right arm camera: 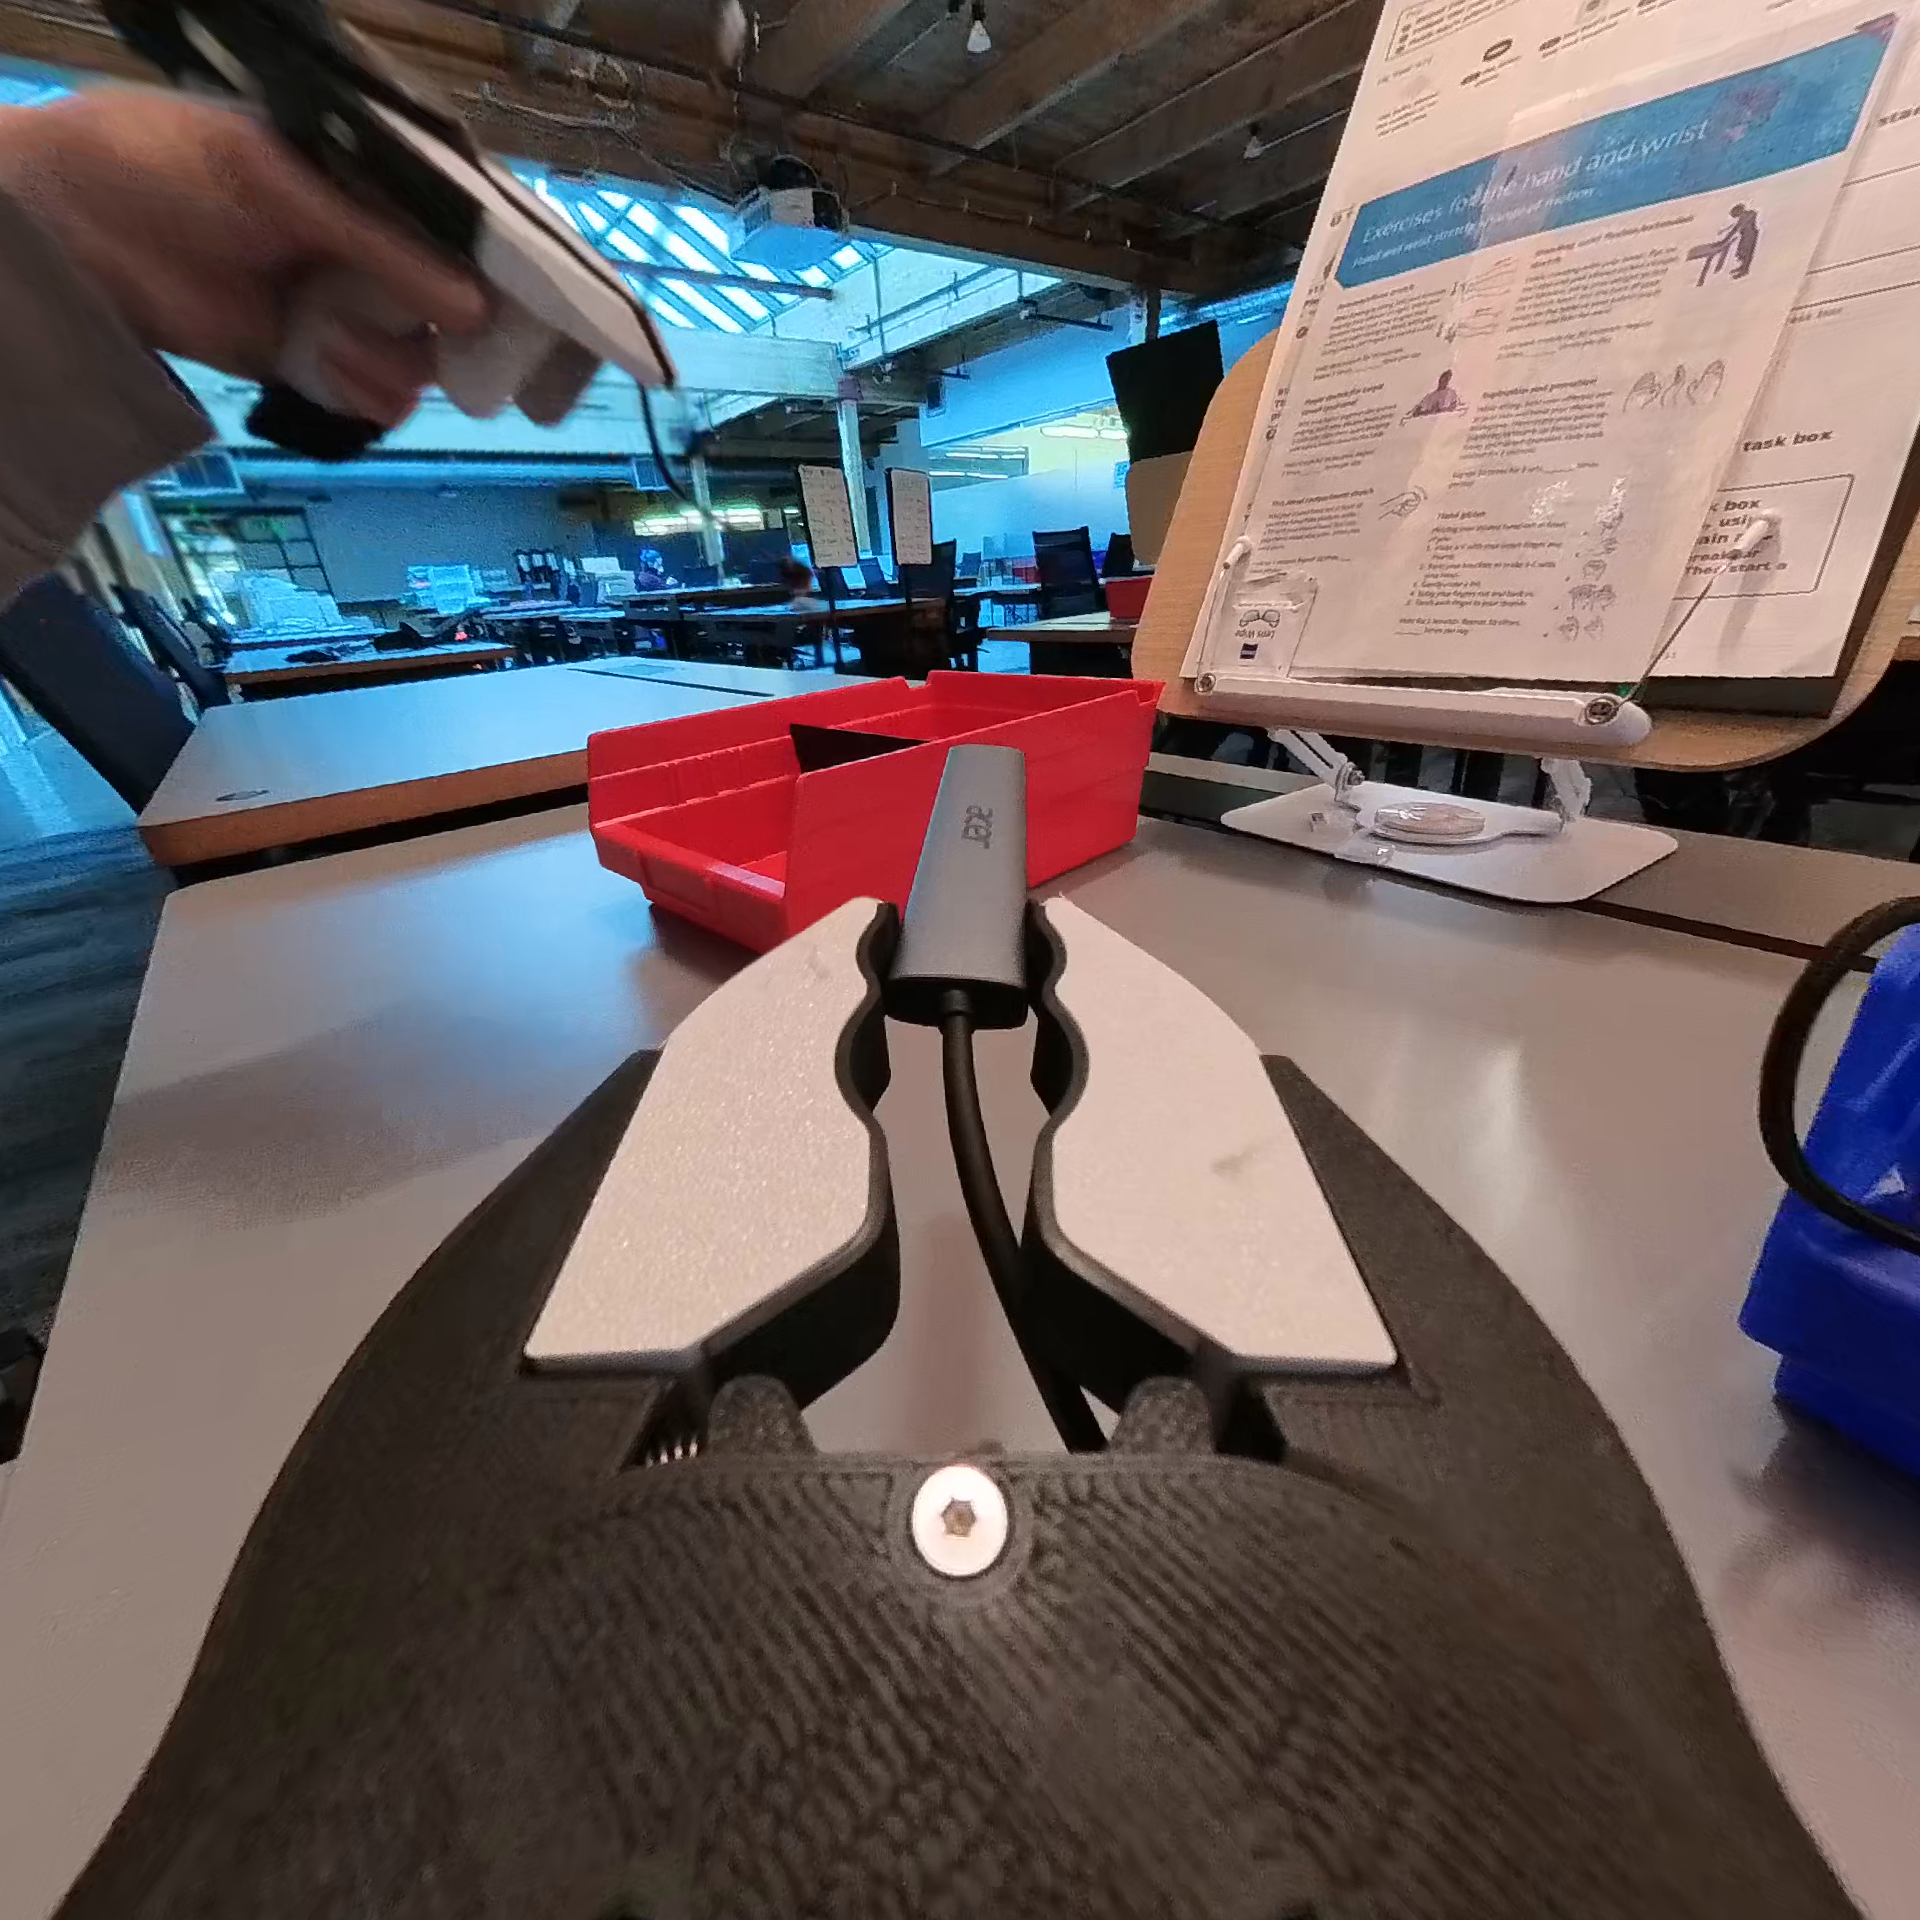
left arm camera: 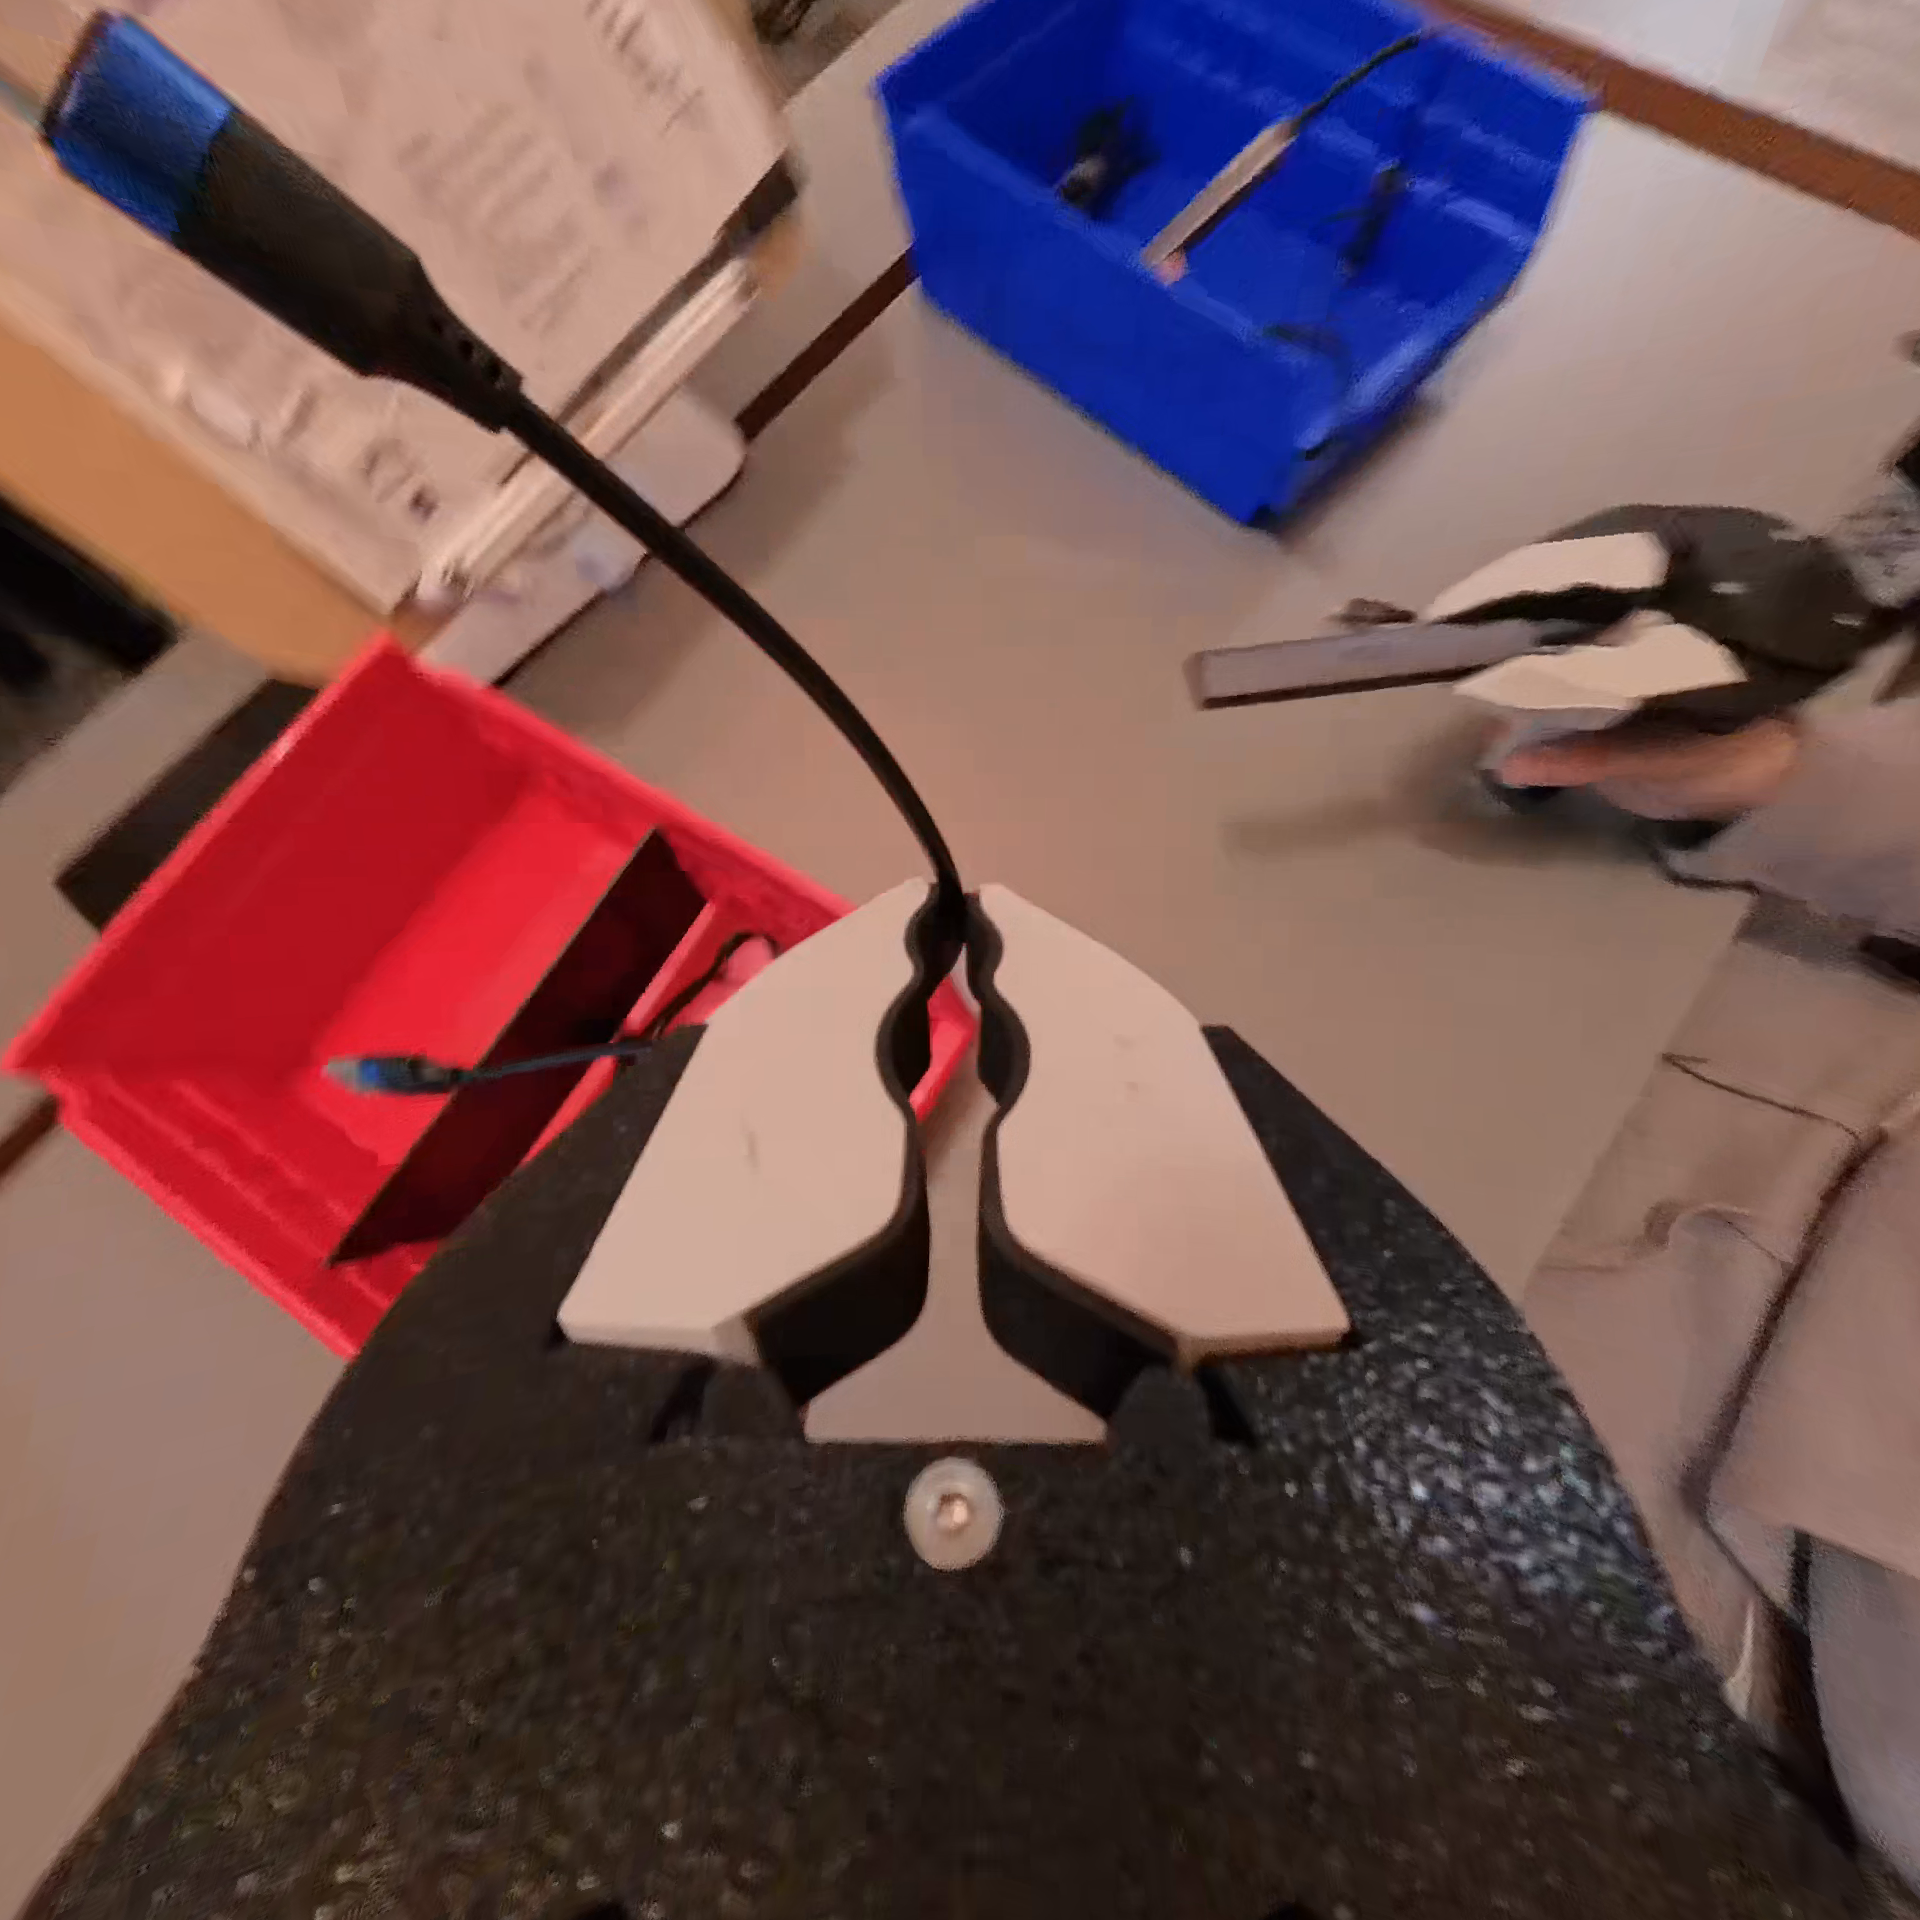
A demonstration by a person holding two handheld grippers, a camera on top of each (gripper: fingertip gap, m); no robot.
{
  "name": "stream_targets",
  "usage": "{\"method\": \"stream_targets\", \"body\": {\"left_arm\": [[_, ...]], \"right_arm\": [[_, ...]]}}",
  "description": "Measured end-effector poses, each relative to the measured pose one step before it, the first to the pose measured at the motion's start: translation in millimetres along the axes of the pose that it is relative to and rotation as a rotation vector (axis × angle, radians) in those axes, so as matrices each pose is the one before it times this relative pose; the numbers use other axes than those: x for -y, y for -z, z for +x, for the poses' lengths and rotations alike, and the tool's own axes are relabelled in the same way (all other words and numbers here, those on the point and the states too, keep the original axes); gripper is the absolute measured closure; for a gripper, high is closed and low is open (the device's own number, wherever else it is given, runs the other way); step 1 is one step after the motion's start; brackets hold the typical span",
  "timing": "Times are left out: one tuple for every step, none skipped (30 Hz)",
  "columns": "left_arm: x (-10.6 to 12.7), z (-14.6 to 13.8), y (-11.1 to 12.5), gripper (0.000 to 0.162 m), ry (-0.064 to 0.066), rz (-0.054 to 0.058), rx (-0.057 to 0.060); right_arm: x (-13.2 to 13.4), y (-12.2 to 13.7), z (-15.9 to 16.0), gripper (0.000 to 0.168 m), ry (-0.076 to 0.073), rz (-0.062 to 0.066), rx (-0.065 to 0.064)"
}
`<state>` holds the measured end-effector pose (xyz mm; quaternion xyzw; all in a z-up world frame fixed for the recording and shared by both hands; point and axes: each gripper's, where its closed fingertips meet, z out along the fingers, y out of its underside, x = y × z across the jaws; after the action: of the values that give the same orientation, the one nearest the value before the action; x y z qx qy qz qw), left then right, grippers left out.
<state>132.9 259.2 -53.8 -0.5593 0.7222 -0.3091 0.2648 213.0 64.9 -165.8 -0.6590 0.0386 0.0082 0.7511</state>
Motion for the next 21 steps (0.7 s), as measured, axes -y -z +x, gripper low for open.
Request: {"method": "stream_targets", "body": {"left_arm": [[10.82,16.64,8.36,0.159,-0.0508,0.0277,-0.0257],[11.48,17.50,6.70,0.159,-0.0463,0.0297,-0.0324],[9.96,18.27,4.44,0.159,-0.0423,0.0204,-0.0425],[5.56,19.80,1.39,0.159,-0.0388,-0.0044,-0.0616],[-0.58,20.67,-2.02,0.159,-0.0323,-0.0355,-0.0788],[-5.73,18.17,-5.66,0.159,-0.0261,-0.0580,-0.0746],[-9.48,13.28,-9.19,0.159,-0.0281,-0.0708,-0.0539],[-13.55,9.09,-12.37,0.159,-0.0312,-0.0837,-0.0396],[-16.04,6.25,-15.26,0.159,-0.0258,-0.0922,-0.0333],[-16.81,3.18,-17.80,0.159,-0.0172,-0.0925,-0.0245],[-15.67,0.64,-19.82,0.159,-0.0108,-0.0848,-0.0159],[-13.84,0.12,-21.20,0.159,-0.0042,-0.0747,-0.0195],[-12.32,0.80,-21.76,0.159,-0.0010,-0.0686,-0.0295],[-8.84,-0.57,-21.30,0.159,-0.0056,-0.0519,-0.0219],[-4.91,-3.91,-19.55,0.159,-0.0154,-0.0299,0.0036],[-2.51,-3.99,-16.97,0.159,-0.0172,-0.0152,0.0108],[-0.92,-2.07,-14.58,0.159,-0.0062,-0.0070,0.0022],[-0.57,-2.94,-11.69,0.159,0.0021,-0.0080,0.0120],[-0.18,-3.55,-9.08,0.159,0.0023,-0.0055,0.0223],[-0.24,-2.68,-6.91,0.158,0.0013,-0.0017,0.0201],[-0.25,-3.16,-4.67,0.158,0.0036,0.0001,0.0257]], "right_arm": [[0.42,0.42,1.12,0.145,-0.0065,0.0035,-0.0034],[0.67,0.50,1.17,0.145,-0.0073,0.0051,-0.0034],[0.54,0.53,0.81,0.145,-0.0083,0.0046,0.0005],[1.02,0.95,1.45,0.145,-0.0095,0.0087,-0.0032],[1.78,1.36,1.80,0.145,-0.0111,0.0141,-0.0055],[1.76,1.61,1.53,0.145,-0.0145,0.0146,0.0020],[2.04,2.04,2.38,0.145,-0.0129,0.0153,-0.0020],[2.03,2.41,4.23,0.145,-0.0018,0.0127,-0.0150],[1.48,2.34,4.26,0.145,0.0052,0.0046,-0.0135],[0.65,1.94,2.80,0.145,0.0056,-0.0020,-0.0016],[0.96,1.89,2.46,0.145,0.0025,0.0027,-0.0025],[1.52,1.77,2.62,0.145,-0.0031,0.0106,-0.0090],[1.24,1.03,1.32,0.145,-0.0102,0.0094,-0.0017],[0.26,0.26,0.60,0.145,-0.0070,0.0022,0.0013],[-0.07,-0.07,-0.02,0.145,-0.0002,-0.0003,0.0000],[-0.44,-0.32,-0.94,0.145,0.0051,-0.0030,0.0034],[-0.72,-0.53,-1.64,0.145,0.0069,-0.0057,0.0078],[-0.52,-0.43,-1.09,0.145,0.0072,-0.0045,0.0031],[-0.22,-0.22,-0.50,0.145,0.0059,-0.0016,-0.0009],[-0.15,-0.02,-0.44,0.145,0.0019,-0.0007,0.0021],[0.16,0.01,-0.16,0.145,-0.0019,0.0007,0.0033]]}}
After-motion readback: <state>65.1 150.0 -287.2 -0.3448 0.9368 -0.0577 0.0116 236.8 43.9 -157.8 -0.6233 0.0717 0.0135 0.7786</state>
